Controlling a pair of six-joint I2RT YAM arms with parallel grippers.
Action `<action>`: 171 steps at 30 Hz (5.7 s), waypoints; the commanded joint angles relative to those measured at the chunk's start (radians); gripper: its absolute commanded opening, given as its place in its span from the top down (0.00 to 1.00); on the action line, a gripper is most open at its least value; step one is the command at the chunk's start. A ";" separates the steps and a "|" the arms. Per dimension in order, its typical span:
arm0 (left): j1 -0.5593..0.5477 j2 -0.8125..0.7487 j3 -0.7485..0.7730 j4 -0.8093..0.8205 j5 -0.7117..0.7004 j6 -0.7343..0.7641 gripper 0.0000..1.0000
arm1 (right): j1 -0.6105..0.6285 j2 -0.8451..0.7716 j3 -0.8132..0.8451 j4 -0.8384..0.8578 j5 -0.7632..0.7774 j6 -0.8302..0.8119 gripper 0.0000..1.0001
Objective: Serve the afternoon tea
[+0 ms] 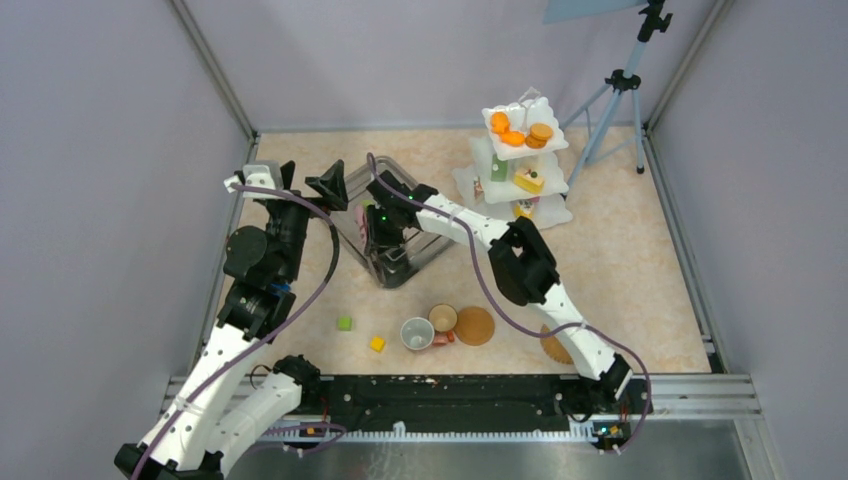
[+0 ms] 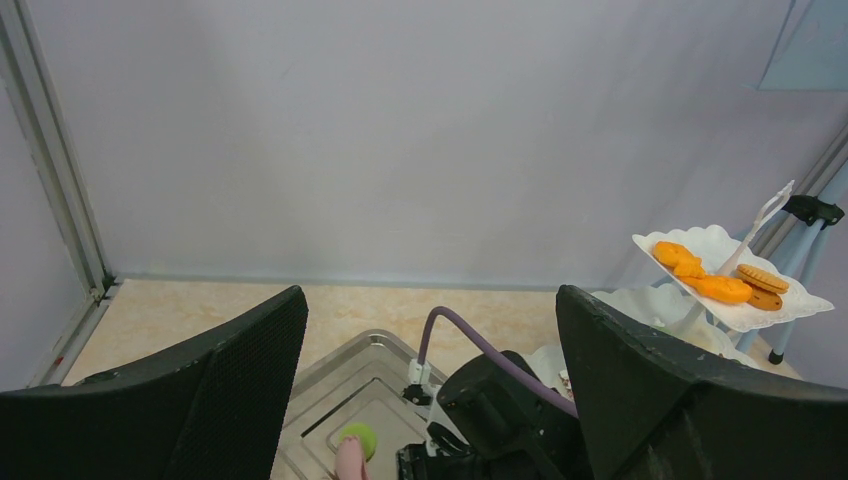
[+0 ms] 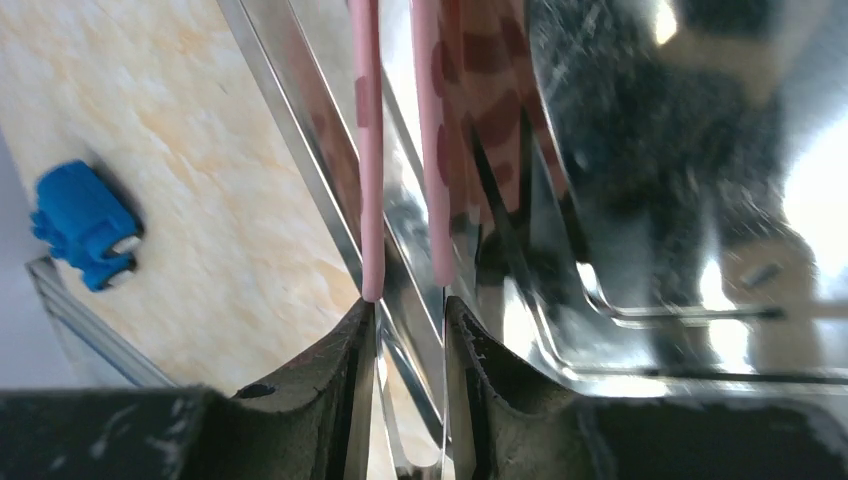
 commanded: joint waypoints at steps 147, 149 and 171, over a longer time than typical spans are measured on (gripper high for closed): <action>0.016 0.013 0.034 0.022 0.018 -0.009 0.01 | 0.052 -0.046 -0.288 0.634 0.290 -0.860 0.47; 0.017 0.013 0.034 0.022 0.020 -0.009 0.01 | 0.052 -0.032 -0.267 0.613 0.286 -0.862 0.43; 0.019 0.010 0.033 0.022 0.018 -0.012 0.01 | 0.061 -0.236 -0.367 0.691 0.354 -0.793 0.81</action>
